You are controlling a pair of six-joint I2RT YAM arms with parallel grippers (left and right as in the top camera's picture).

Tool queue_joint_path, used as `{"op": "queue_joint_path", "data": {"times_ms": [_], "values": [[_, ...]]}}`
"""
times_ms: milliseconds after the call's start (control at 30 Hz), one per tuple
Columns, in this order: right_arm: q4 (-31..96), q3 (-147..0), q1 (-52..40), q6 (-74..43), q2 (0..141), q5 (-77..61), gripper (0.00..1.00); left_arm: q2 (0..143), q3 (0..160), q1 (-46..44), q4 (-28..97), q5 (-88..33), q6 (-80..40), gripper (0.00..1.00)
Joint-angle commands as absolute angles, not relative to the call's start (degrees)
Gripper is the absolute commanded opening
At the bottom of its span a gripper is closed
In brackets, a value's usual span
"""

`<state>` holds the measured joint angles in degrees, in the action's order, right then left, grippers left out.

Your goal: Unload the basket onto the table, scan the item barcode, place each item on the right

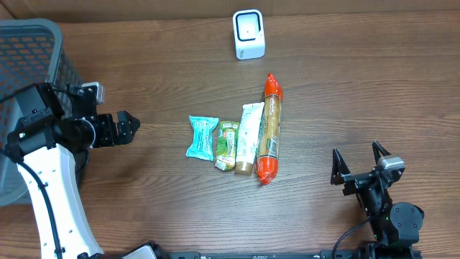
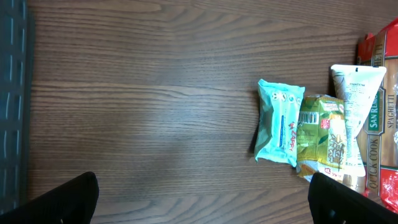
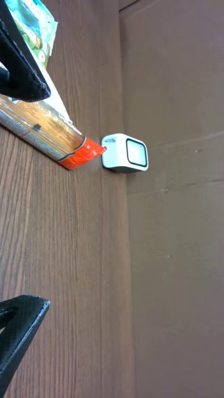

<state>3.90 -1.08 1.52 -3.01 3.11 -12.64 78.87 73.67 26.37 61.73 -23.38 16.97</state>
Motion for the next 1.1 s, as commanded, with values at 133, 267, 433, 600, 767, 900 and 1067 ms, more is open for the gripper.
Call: {"op": "queue_joint_path", "data": {"times_ms": [133,267,433,600,767,900,1067], "values": [[3.57,-0.47,1.56,-2.83,2.63,-12.23,1.0,79.18,74.26,26.61,61.1,-20.99,13.93,1.0],[3.57,-0.47,1.56,-2.83,2.63,-12.25,1.0,79.18,74.26,26.61,59.72,-12.86,6.13,1.0],[3.57,-0.47,1.56,-2.83,2.63,-12.25,1.0,79.18,74.26,26.61,59.13,-10.98,3.18,0.99],[3.57,-0.47,1.56,-2.83,2.63,-12.25,1.0,79.18,74.26,26.61,59.11,-10.96,3.18,0.99],[3.57,-0.47,1.56,-2.83,2.63,-12.25,1.0,79.18,74.26,26.61,59.11,-10.96,3.18,1.0],[3.57,-0.47,1.56,-2.83,2.63,-12.23,1.0,79.18,74.26,26.59,59.11,-10.96,3.18,1.0],[3.57,-0.47,1.56,-2.83,2.63,-12.23,1.0,79.18,74.26,26.61,59.11,-10.96,3.18,0.99]]}}
